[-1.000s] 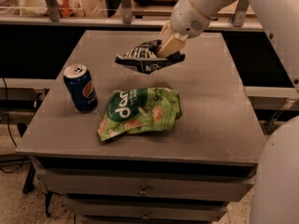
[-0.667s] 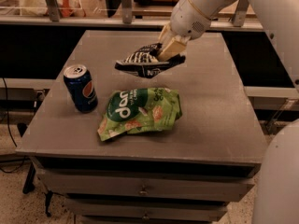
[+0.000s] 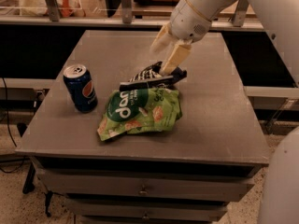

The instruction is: Move blue chip bag near green rice chip bag

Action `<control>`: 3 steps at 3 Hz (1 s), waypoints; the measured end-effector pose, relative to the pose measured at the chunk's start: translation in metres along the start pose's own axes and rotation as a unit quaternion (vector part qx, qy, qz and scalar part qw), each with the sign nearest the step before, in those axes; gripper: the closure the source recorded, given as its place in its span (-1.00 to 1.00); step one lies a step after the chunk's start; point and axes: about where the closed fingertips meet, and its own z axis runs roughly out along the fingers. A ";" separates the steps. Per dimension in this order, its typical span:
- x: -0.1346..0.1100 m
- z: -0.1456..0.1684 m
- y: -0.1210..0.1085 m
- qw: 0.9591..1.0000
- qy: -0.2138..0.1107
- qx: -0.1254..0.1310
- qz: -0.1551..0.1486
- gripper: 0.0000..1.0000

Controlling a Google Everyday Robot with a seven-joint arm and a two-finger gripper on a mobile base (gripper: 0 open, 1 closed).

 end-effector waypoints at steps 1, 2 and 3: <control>0.000 0.000 0.005 1.000 0.005 -0.008 -0.013 -1.00; 0.006 -0.003 0.006 1.000 0.011 -0.010 -0.021 -1.00; 0.019 -0.008 0.005 1.000 0.022 -0.009 -0.021 -1.00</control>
Offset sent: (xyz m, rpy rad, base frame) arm -0.0170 -0.0271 -0.0005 -0.0704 0.0147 0.0800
